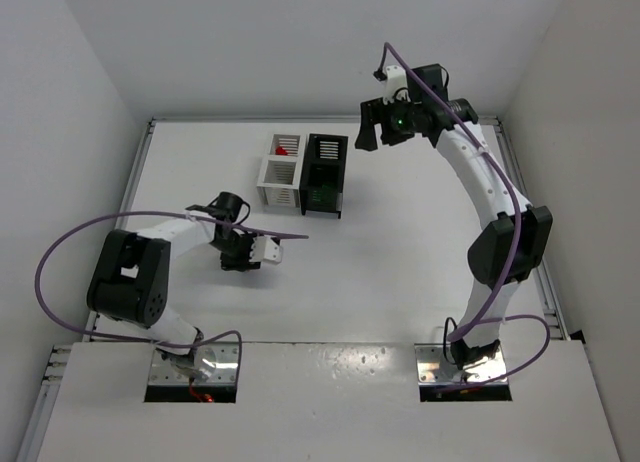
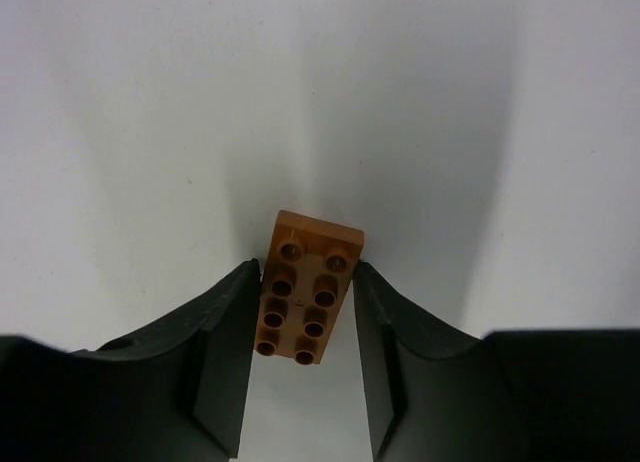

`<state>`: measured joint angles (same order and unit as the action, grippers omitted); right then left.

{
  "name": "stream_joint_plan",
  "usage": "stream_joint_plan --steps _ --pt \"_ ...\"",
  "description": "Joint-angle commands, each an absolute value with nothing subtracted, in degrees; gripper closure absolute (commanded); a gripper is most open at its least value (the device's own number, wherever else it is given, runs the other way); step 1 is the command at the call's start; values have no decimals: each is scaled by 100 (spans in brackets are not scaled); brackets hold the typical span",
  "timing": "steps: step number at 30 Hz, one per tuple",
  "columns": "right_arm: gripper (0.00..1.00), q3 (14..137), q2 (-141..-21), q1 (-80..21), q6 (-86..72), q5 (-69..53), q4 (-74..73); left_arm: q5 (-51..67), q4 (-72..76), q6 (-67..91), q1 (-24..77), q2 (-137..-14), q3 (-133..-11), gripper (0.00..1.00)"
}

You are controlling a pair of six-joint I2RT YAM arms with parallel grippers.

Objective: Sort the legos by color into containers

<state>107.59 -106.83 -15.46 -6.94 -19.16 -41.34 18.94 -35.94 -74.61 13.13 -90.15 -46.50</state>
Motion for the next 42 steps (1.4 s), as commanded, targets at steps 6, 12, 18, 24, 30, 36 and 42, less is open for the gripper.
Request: stream_joint_plan --steps 6,12,18,24,30,36,42 --pt "24 10425 -10442 -1459 -835 -2118 -4008 1890 -3595 -7708 1617 -9527 -4579 69" --pt "24 9591 -9932 -1459 -888 -2171 -3692 2493 -3674 -7042 1846 -9229 -5132 74" --pt "25 9202 -9721 -1459 -940 -2285 -3437 3366 -2134 -4197 1846 -8263 -5906 82" --pt "26 9545 -10063 -1459 -993 -2338 -3498 2788 -854 -2084 1898 -8525 -6934 86" --pt "28 9598 -10168 -1406 -993 -2215 -3551 2189 -387 -1372 1898 -9245 -7505 86" --pt "26 9659 -10230 -1354 -993 -2109 -3551 2118 -334 -1169 1784 -9817 -7866 86" --pt "22 9773 -10406 -1354 -993 -2057 -3551 1697 -491 -880 1732 -10054 -8015 62"
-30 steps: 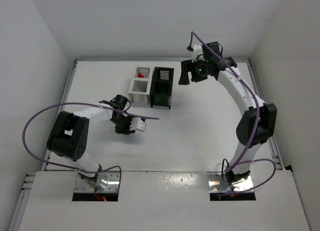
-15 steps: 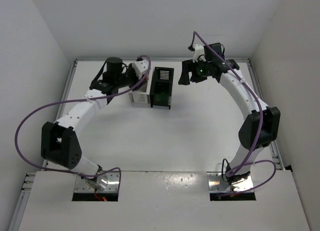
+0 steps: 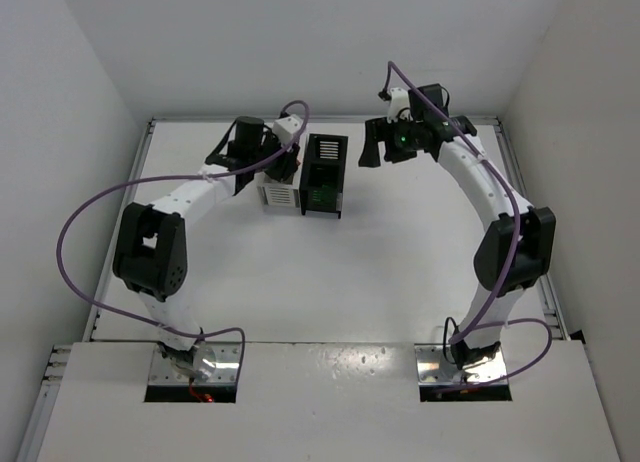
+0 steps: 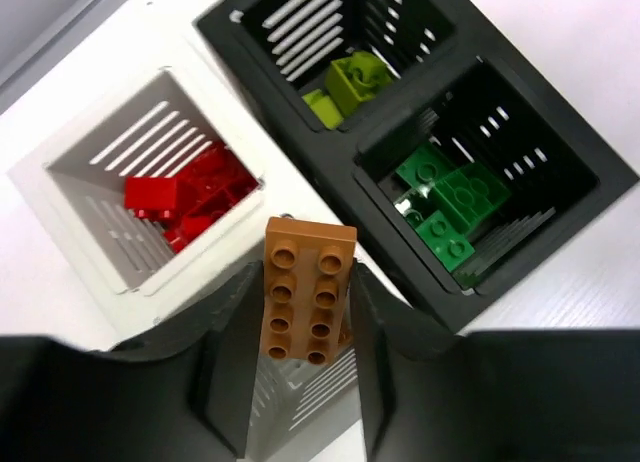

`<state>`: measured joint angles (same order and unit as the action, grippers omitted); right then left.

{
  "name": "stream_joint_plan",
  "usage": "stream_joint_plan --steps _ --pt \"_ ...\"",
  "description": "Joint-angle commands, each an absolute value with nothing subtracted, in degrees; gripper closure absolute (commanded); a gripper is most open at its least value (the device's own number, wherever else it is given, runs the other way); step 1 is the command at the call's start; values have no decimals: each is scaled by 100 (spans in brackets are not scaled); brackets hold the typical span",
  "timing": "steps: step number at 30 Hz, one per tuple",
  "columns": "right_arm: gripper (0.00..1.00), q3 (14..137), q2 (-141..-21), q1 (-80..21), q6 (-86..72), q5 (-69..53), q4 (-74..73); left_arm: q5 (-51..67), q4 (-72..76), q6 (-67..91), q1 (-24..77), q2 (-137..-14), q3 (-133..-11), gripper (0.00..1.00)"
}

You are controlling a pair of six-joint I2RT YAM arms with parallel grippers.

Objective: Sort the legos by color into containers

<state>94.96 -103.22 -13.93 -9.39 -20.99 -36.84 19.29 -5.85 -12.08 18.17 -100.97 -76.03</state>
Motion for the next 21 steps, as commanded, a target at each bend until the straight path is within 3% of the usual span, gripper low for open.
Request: stream_joint_plan --steps 1,2,5,14,21 --pt "22 9826 -10406 -1301 -993 -2004 -3551 1540 -553 -818 1731 -10116 -8120 56" --pt "21 9826 -10406 -1301 -993 -2004 -3551 1442 -554 -765 1731 -10116 -8173 49" --pt "19 9879 -10406 -1301 -993 -1873 -3603 1301 -685 -493 1592 -10116 -8323 1" --pt "18 9528 -9827 -766 -809 -1345 -3498 986 -1546 -114 976 -9107 -9114 0" --pt "17 8125 -9283 289 -686 -1291 -3235 878 -1652 53 -86 -7797 -7490 0"
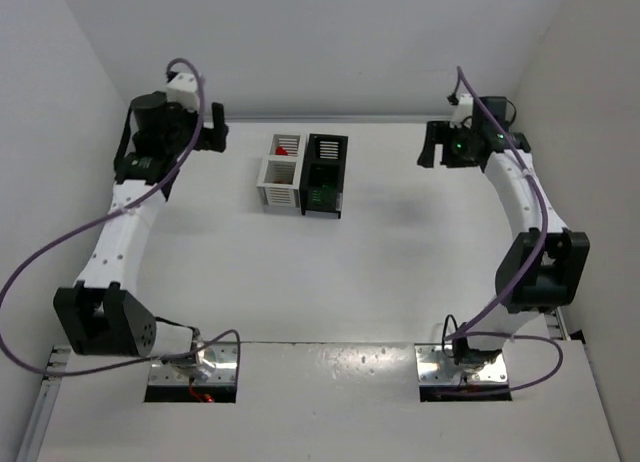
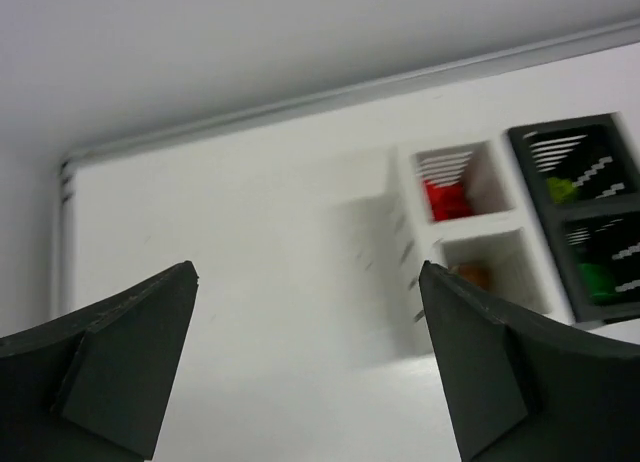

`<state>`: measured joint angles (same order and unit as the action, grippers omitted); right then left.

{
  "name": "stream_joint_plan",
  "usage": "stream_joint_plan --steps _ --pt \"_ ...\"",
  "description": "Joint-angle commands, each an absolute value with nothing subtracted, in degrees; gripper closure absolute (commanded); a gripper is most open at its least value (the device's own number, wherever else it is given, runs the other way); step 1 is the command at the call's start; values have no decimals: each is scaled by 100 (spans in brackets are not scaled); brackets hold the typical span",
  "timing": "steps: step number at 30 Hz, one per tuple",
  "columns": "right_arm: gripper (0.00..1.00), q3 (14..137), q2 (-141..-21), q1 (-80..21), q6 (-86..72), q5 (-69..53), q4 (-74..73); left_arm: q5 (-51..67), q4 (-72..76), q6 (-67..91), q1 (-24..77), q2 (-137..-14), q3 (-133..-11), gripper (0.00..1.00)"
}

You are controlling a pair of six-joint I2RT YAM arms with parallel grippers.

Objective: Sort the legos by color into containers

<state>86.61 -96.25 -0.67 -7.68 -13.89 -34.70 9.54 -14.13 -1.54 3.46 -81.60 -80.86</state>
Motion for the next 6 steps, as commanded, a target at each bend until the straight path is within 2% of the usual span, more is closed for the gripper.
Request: stream_joint_plan --steps 1,6 --pt "17 7930 -9203 412 -633 -1362 -3086 879 -1652 114 -401 -7657 -7279 0" --pt "17 7172 -8938 765 -580 -1503 -2821 976 -1503 -53 -853 -6944 -6110 0"
